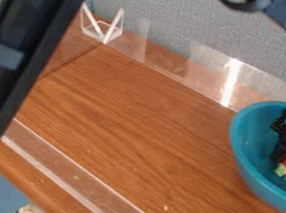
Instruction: Remove the strawberry from inside the blue bowl and put it on the table
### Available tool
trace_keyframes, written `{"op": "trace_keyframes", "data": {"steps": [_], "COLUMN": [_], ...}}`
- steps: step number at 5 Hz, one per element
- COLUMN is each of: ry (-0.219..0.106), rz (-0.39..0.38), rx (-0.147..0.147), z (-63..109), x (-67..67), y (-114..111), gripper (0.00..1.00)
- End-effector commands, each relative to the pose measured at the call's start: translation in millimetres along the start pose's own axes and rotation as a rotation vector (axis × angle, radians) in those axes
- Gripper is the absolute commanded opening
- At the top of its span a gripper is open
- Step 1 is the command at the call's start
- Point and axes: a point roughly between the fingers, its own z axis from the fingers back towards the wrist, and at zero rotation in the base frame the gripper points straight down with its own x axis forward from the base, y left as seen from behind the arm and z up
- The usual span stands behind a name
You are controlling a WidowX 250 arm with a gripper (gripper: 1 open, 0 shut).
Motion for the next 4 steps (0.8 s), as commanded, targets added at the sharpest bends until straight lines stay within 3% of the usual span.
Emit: {"op": "trace_keyframes", "data": {"steps": [1,3,4], "ry": [-0.053,-0.071,-0.093], "rz": [0.057,0.046,0.068], "rx": [-0.035,-0.04,-0.031], "z": [18.8,26.7,41.1], "x": [13.8,14.2,10.1], "y": [1,15,22], "gripper": [0.0,0.0,0.0]}}
